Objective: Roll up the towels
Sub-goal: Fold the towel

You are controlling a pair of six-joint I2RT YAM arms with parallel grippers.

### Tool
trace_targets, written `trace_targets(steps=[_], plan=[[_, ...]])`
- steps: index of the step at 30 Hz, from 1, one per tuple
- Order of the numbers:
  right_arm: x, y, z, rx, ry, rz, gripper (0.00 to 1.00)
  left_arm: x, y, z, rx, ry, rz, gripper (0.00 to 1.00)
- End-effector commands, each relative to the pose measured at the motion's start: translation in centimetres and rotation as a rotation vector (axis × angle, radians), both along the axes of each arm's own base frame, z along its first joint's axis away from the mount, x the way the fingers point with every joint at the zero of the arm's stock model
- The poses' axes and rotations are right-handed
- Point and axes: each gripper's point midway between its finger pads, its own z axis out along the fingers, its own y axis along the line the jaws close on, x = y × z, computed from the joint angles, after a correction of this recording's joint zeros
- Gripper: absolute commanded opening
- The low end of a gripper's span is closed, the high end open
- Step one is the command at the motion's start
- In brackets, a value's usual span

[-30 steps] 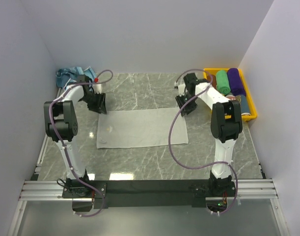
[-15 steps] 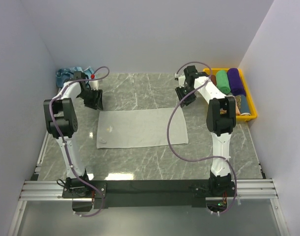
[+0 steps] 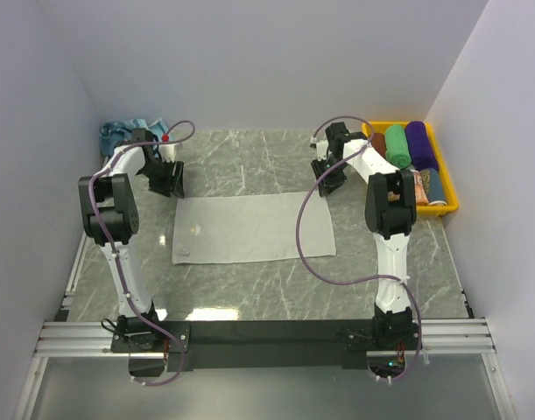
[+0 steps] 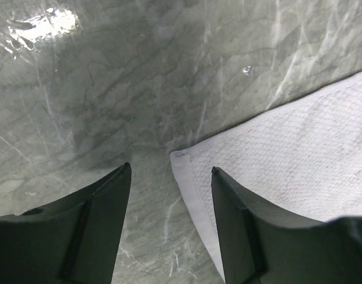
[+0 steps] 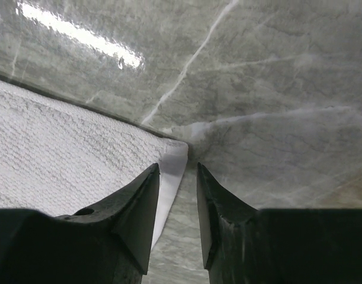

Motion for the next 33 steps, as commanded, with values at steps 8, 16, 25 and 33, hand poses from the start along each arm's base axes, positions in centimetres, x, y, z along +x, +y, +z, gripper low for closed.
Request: trace_targets(steps=[8,16,25,33], plan=[[1.5,1.0,-0.1,0.048,-0.03,-0.009,0.33,0.1,0.3,-1.2,0.019,0.036,-0.02,0.58],[1.3,1.8,0.1,0.09,-0.017,0.017,0.14,-1.0,-0.9,-1.7,-0.041,0.069,-0.06,0.47],[1.5,1.5,0.5,0.085,-0.034,0.017,0.0,-1.4,-1.7,-2.5,-0.067,0.094,-0.074,0.34],[2.8,0.8,2.1,0.094,-0.088,-0.002,0.0,0.2,-1.6,-2.4,-0.063,0.067,-0.052,0.01]])
